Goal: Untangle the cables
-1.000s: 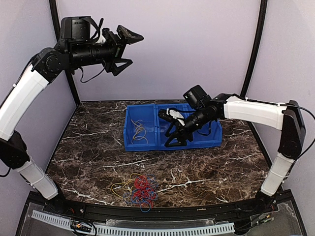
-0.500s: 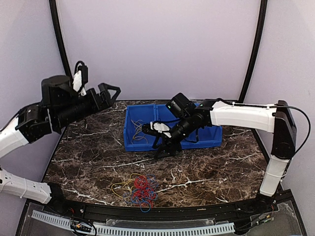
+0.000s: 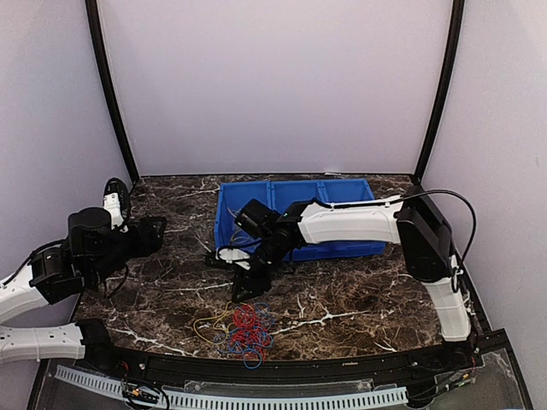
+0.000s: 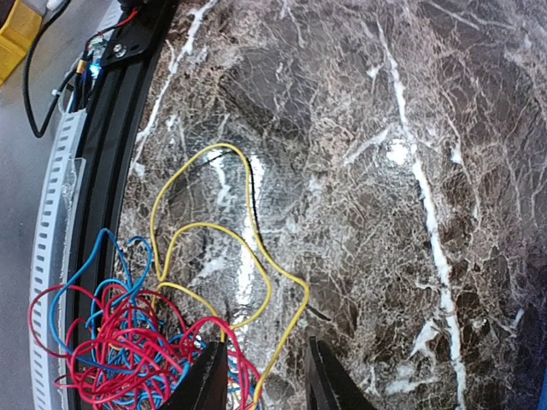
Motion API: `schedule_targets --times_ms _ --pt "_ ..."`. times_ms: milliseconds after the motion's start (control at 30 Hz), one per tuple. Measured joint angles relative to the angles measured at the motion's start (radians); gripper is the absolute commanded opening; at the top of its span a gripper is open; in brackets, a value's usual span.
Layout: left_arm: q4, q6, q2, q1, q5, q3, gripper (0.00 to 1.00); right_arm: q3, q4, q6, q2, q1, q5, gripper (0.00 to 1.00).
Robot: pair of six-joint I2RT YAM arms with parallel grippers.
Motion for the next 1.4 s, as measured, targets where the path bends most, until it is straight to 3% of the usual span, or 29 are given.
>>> schedule_targets --times_ms 167,433,567,900,1033,1267,1400 --pt "-0.018 -0.03 0.075 0.0 0.113 0.0 0.64 0.088 -0.029 0.043 0.089 0.003 0.019 0.44" --pt "-0.011 -0.045 0.073 0.001 0.207 -0.006 0.63 0.115 -0.076 0.069 0.113 0.008 0.04 0.28" --pt "-0.011 -0.045 0.066 0.001 0.217 -0.007 0.62 0.15 -0.1 0.068 0.139 0.008 0.032 0.0" --pt "0.006 -0.027 0.068 0.001 0.235 -0.011 0.61 0.184 -0.163 0.057 0.128 0.011 0.028 0.0" --pt "0.08 0.005 0.107 0.001 0.309 -0.02 0.65 0.182 -0.177 0.045 0.047 0.011 0.049 0.0" --pt "0.275 0.085 0.271 -0.054 0.497 -0.021 0.66 0.106 -0.153 0.035 -0.244 -0.032 0.032 0.0" --pt "0.466 0.104 0.322 -0.061 0.623 -0.056 0.66 0.019 -0.11 0.038 -0.372 -0.078 -0.008 0.0"
